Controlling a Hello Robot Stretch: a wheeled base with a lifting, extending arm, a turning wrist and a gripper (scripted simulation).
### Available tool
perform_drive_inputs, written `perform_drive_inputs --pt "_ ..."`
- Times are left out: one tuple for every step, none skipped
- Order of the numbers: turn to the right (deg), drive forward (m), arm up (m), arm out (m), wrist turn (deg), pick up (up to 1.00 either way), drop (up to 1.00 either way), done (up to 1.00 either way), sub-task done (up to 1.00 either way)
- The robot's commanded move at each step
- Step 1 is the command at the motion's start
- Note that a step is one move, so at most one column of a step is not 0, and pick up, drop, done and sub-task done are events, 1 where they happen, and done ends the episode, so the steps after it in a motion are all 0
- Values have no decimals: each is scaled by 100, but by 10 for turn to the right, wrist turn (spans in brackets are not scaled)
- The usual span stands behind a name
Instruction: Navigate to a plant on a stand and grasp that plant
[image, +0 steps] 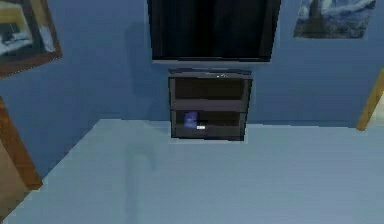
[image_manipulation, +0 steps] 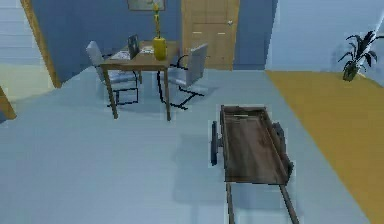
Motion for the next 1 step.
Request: perform_drive_inputs --pt "450 0 0 0 0 0 0 0 0"
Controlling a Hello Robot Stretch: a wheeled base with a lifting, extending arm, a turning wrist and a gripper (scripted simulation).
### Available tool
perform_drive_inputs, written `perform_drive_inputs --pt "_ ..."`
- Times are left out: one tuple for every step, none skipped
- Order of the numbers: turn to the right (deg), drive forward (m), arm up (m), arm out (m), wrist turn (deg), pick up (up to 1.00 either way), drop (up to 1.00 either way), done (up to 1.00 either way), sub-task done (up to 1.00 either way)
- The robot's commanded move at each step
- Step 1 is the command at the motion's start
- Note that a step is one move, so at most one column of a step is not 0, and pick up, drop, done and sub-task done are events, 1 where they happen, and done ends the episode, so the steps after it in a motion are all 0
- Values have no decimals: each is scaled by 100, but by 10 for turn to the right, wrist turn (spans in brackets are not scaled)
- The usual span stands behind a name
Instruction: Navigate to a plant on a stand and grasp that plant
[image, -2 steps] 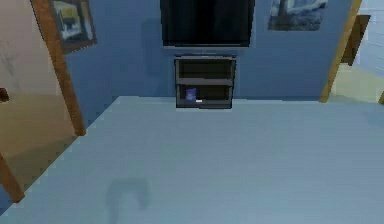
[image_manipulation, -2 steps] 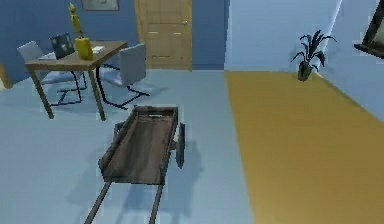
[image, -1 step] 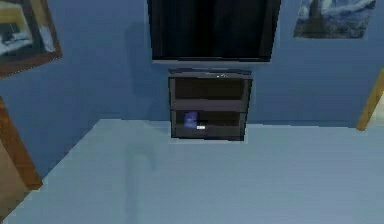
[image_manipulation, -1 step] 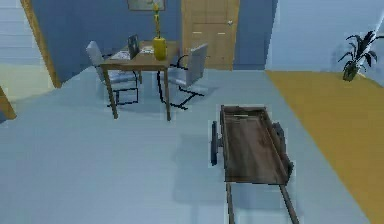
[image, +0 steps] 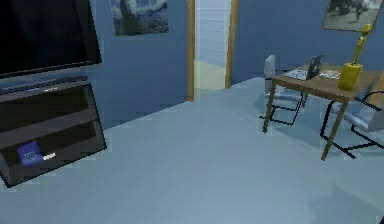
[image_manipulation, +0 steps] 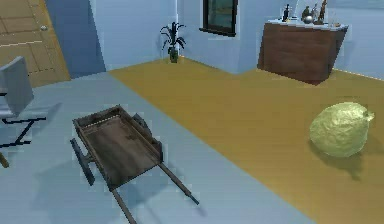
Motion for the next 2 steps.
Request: perform_drive_inputs --pt "60 0 0 0 0 0 0 0 0" --pt "0 100 0 0 0 0 0 0 0"
